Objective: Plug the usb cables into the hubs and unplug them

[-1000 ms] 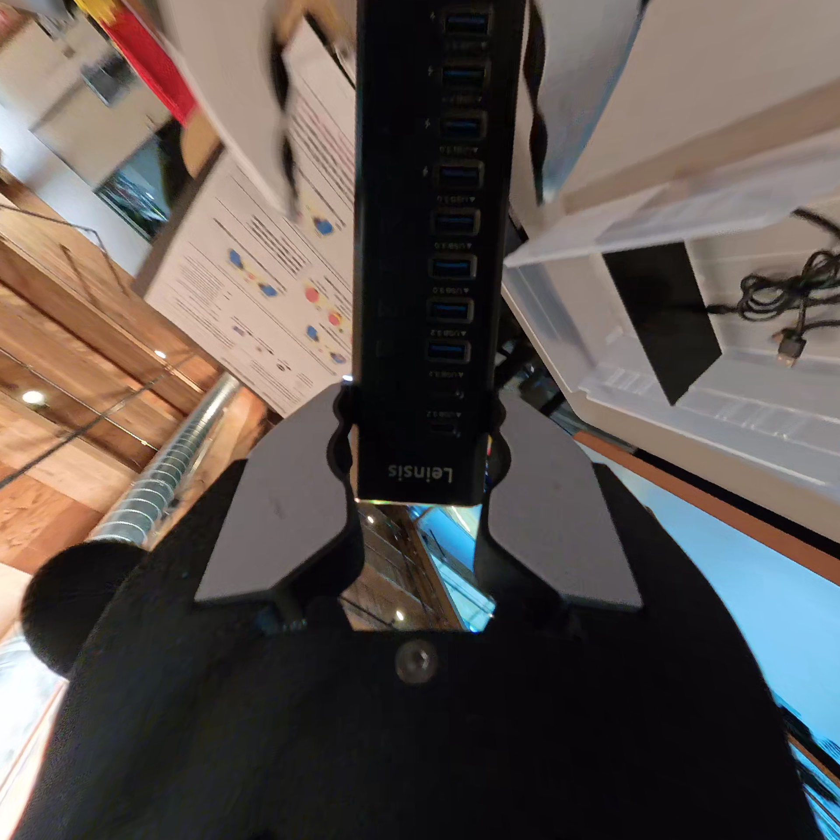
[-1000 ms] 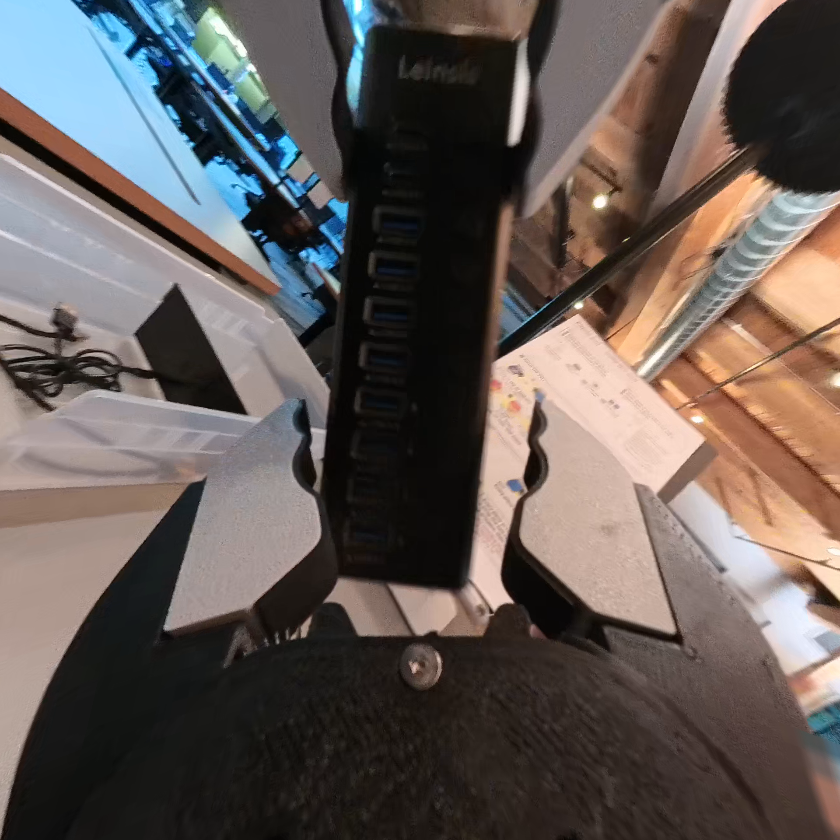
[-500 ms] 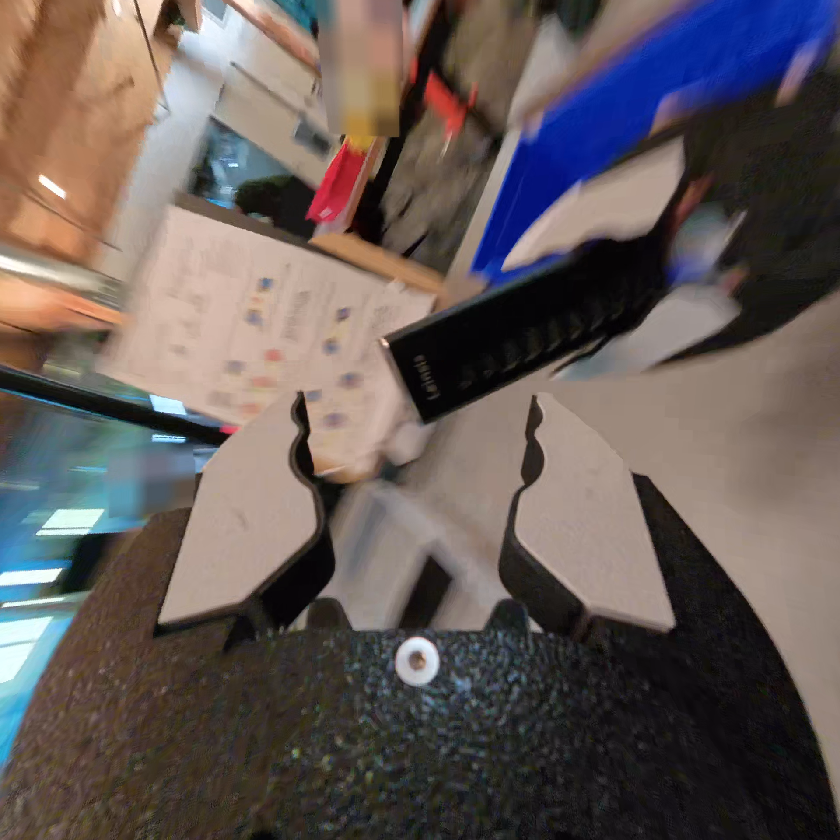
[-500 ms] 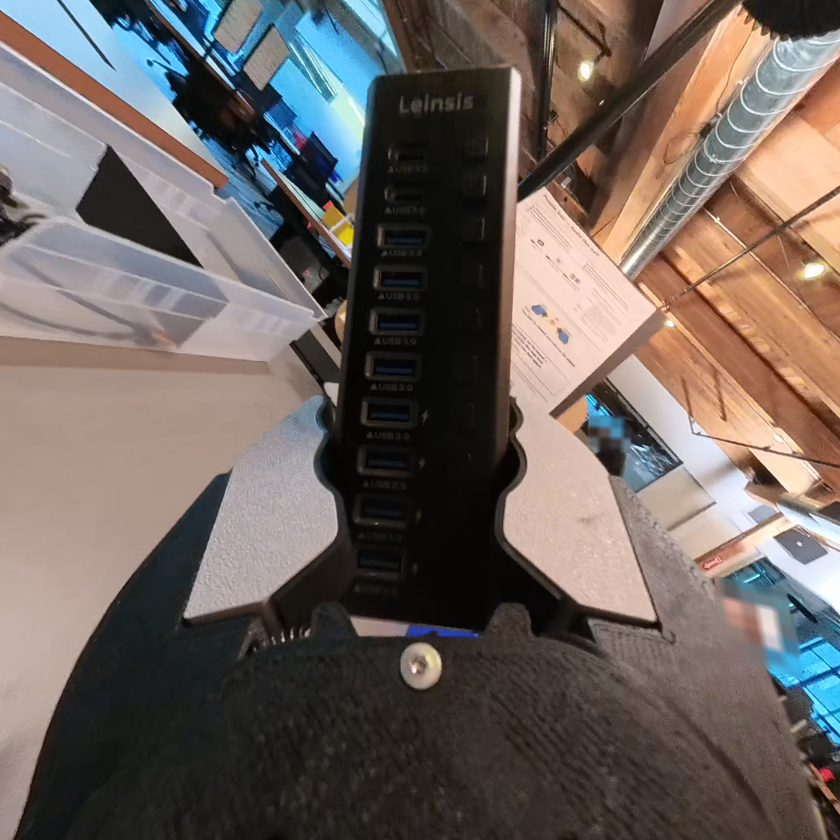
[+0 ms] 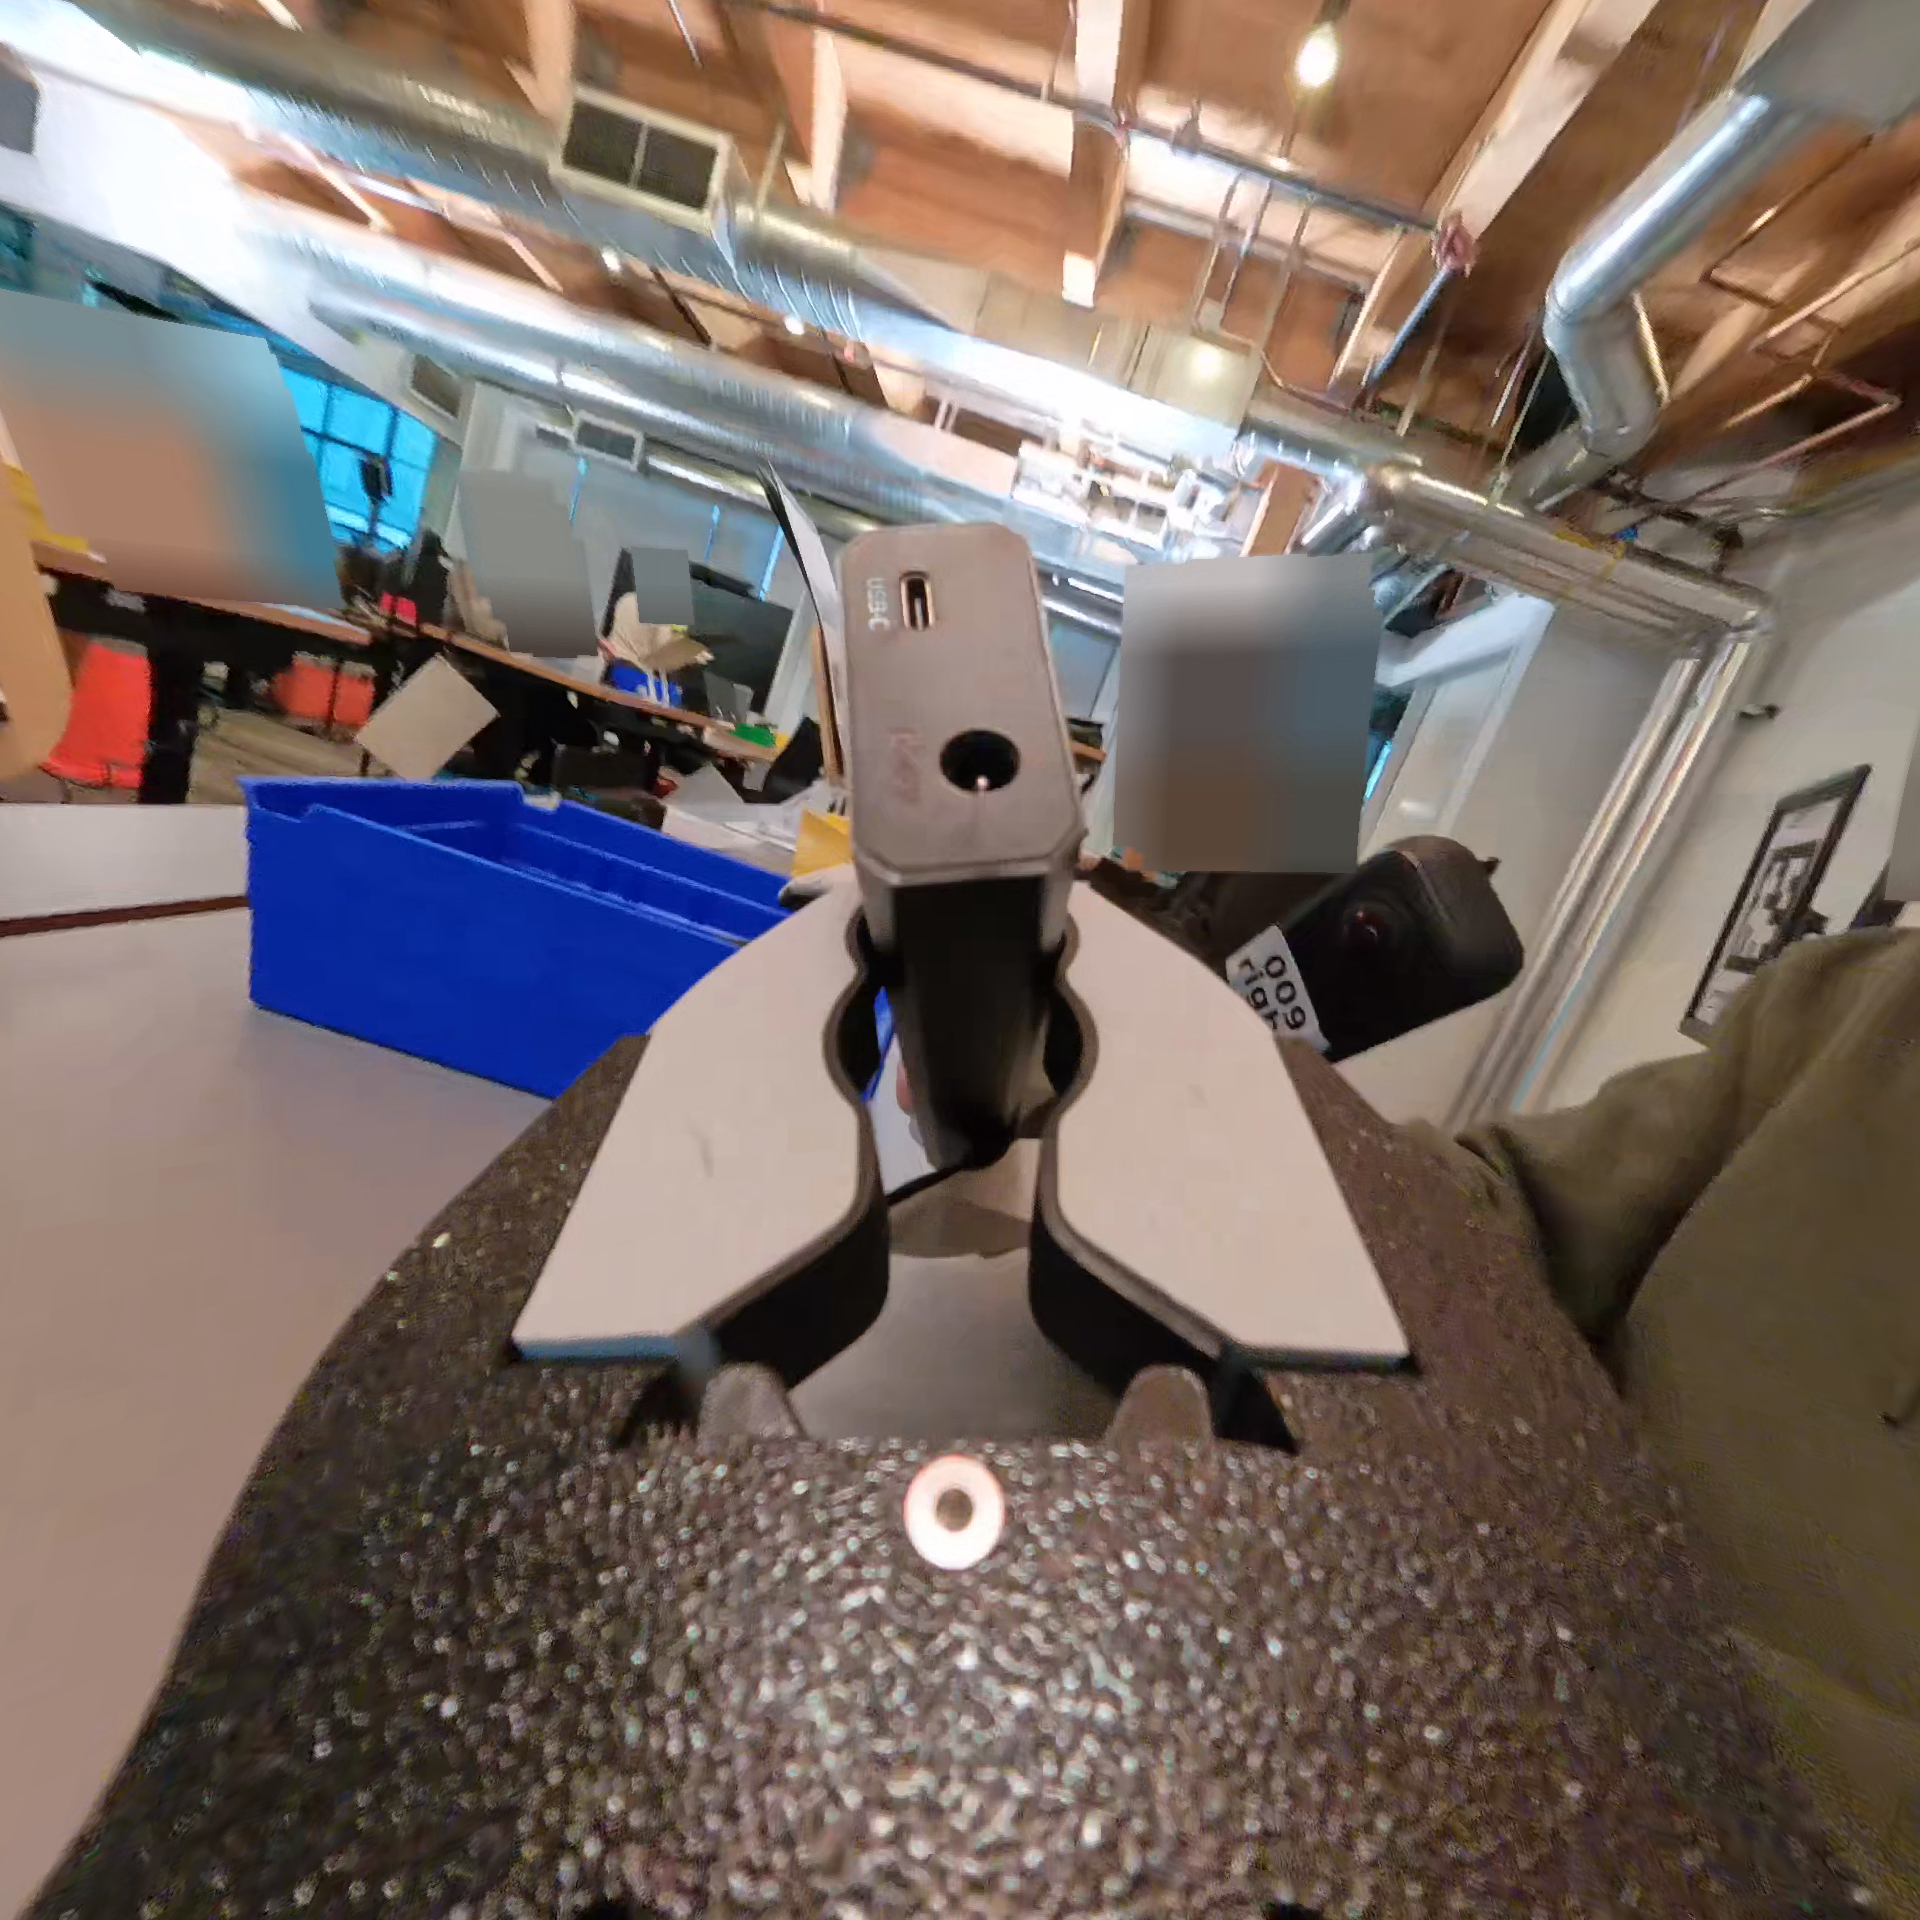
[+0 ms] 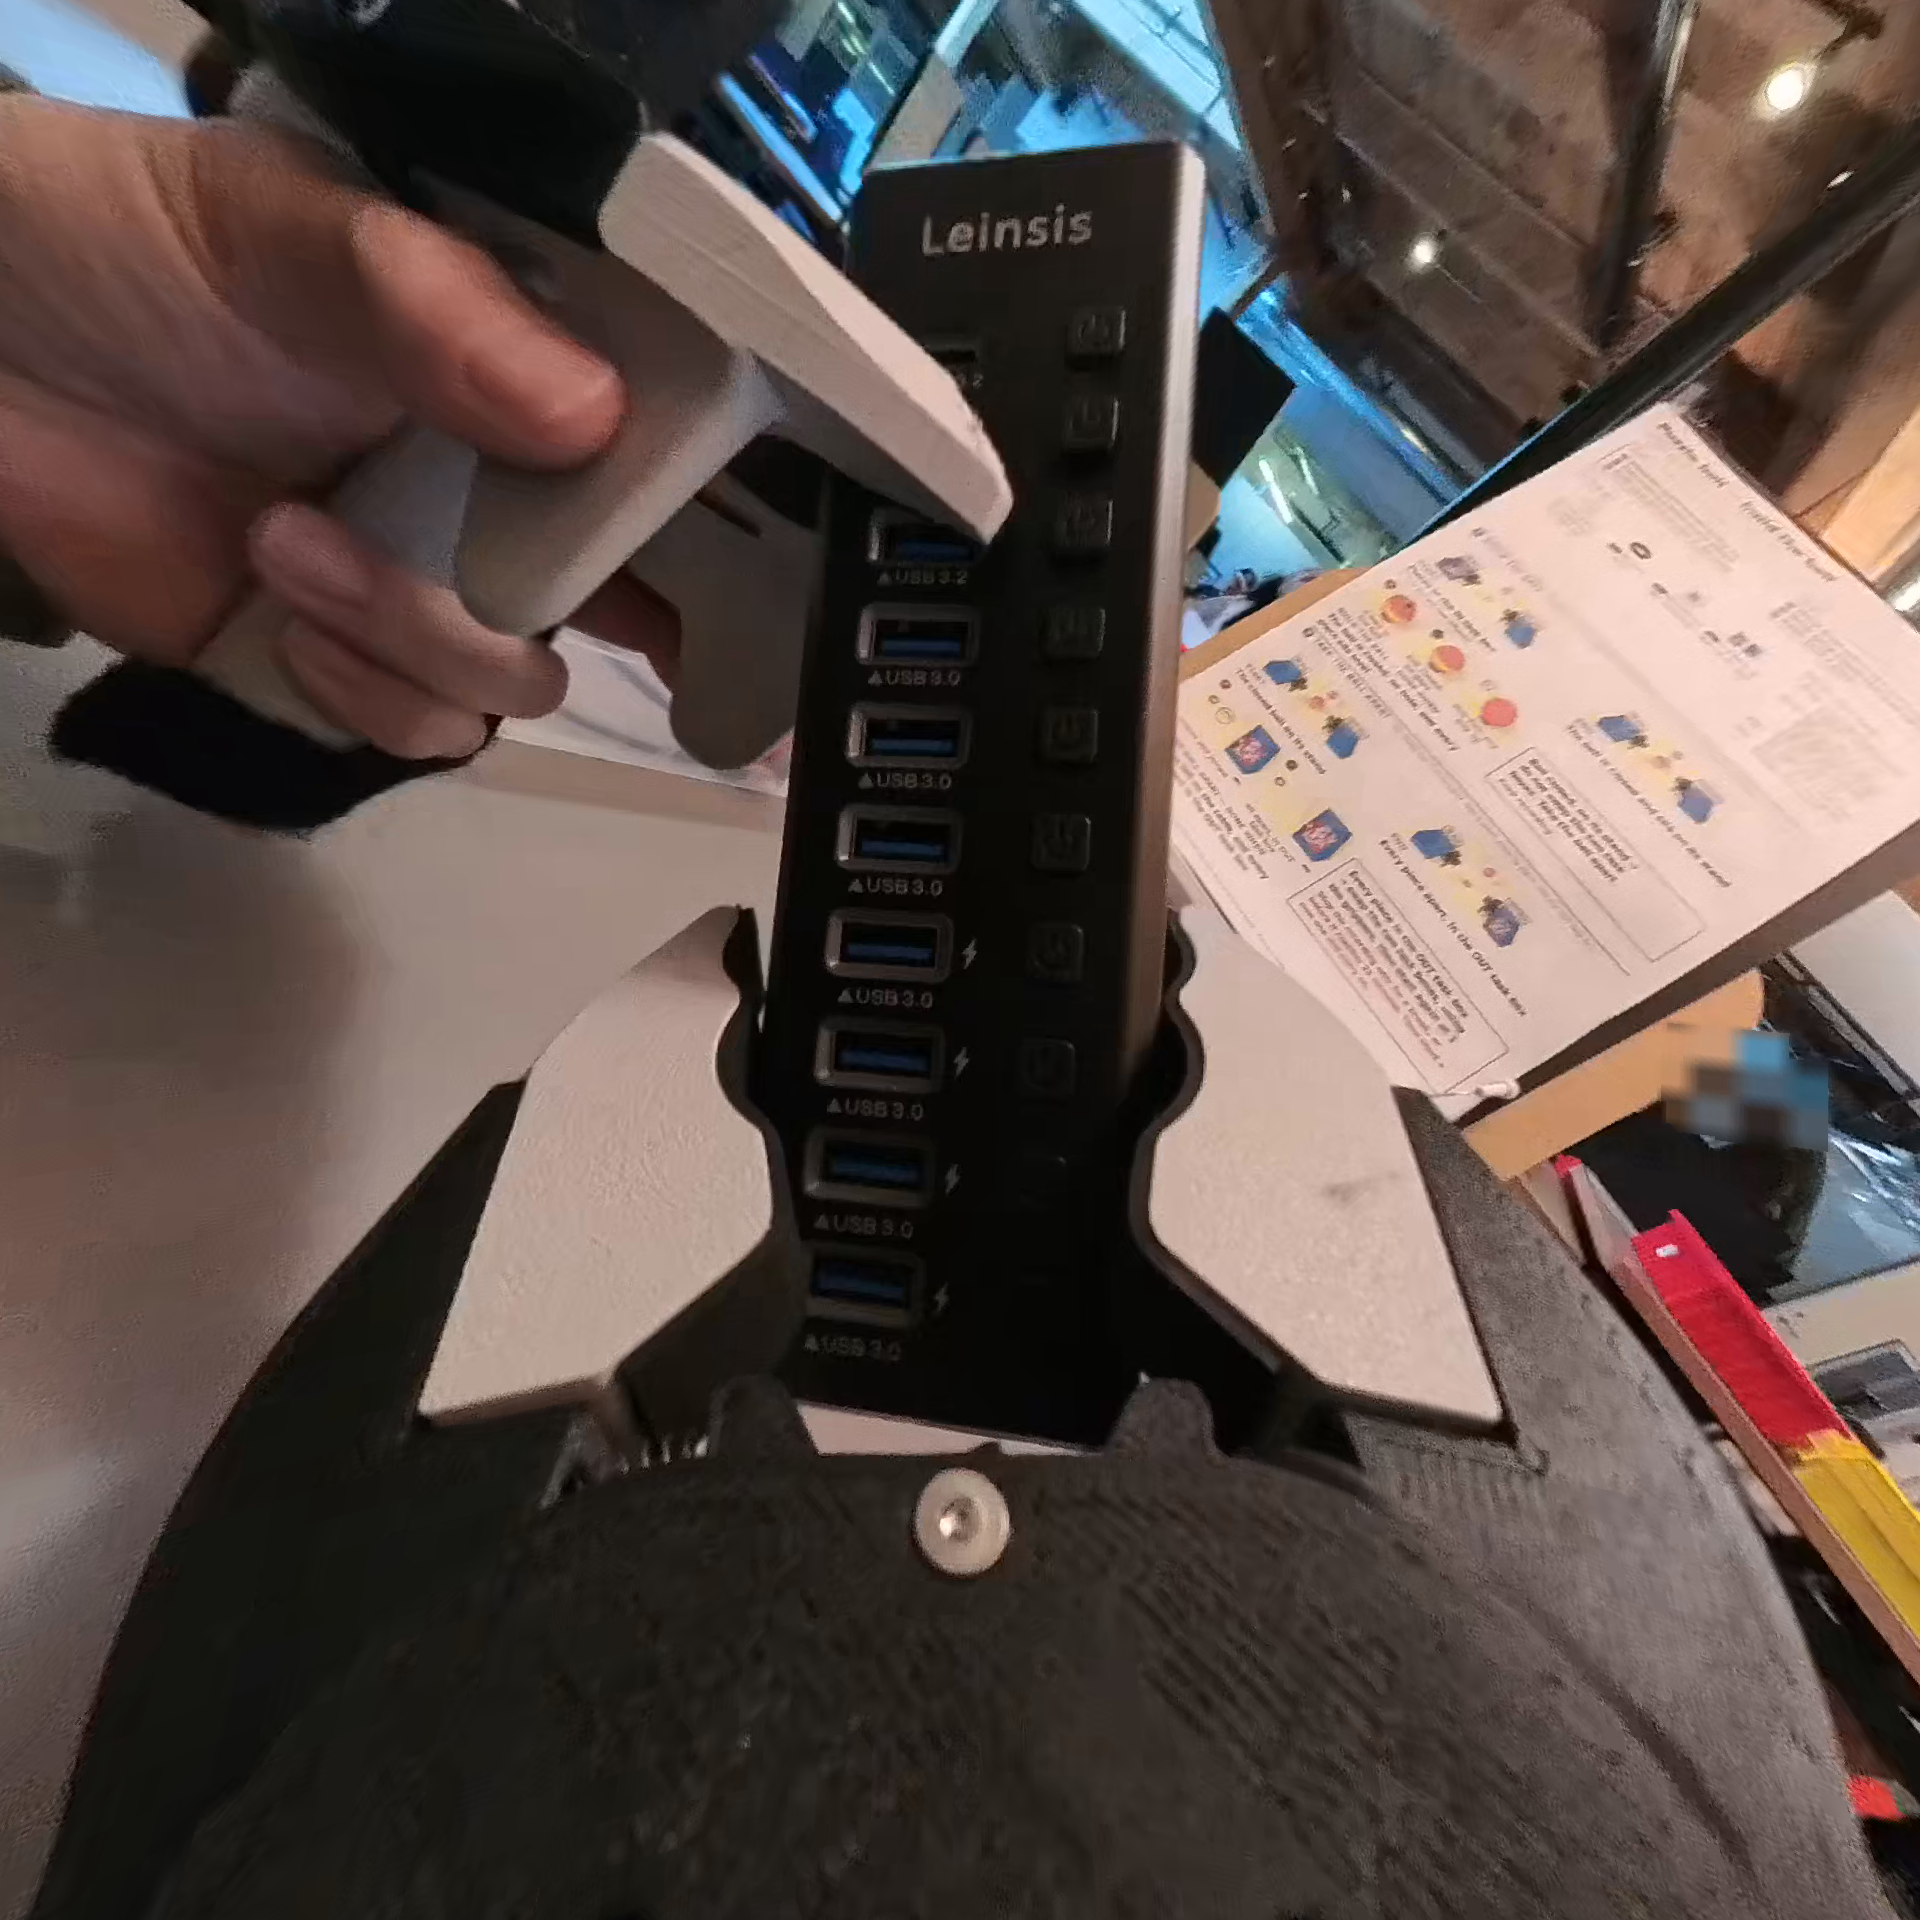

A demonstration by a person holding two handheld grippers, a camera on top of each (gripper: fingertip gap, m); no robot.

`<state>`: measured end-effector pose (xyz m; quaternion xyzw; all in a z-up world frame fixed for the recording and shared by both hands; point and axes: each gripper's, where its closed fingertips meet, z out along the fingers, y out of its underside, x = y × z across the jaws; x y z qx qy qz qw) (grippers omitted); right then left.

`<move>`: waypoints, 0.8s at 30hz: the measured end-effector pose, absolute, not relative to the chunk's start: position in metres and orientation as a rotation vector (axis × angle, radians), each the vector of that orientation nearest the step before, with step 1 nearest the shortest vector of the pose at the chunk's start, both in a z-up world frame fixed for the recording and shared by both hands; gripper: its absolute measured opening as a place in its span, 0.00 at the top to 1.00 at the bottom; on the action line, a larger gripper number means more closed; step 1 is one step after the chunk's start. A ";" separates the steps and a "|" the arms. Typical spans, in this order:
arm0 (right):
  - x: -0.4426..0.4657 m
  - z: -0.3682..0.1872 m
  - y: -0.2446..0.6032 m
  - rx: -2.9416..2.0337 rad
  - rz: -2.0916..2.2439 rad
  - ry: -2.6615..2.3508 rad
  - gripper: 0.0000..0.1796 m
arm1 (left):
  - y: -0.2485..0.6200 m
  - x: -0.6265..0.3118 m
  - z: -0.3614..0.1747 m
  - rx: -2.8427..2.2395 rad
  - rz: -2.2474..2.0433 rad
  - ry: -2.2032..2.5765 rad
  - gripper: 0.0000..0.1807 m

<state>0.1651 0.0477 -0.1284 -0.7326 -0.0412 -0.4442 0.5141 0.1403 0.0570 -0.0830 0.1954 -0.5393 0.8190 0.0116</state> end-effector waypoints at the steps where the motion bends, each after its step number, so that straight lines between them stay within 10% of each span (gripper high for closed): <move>1: 0.162 -0.128 0.047 -1.763 -1.032 -0.107 0.59 | 0.056 0.140 -0.083 0.594 2.537 -1.689 0.85; 8: 0.138 -0.126 0.044 -1.724 -0.345 0.022 0.57 | 0.043 0.129 -0.071 0.307 2.375 -2.066 0.85; 17: 0.140 -0.131 0.042 -1.660 -0.309 0.024 0.81 | 0.024 0.133 -0.056 0.146 2.244 -2.260 0.85; 24: 0.186 -0.111 0.012 -1.592 -0.824 0.211 0.84 | 0.016 0.164 -0.055 0.621 2.377 -2.398 0.58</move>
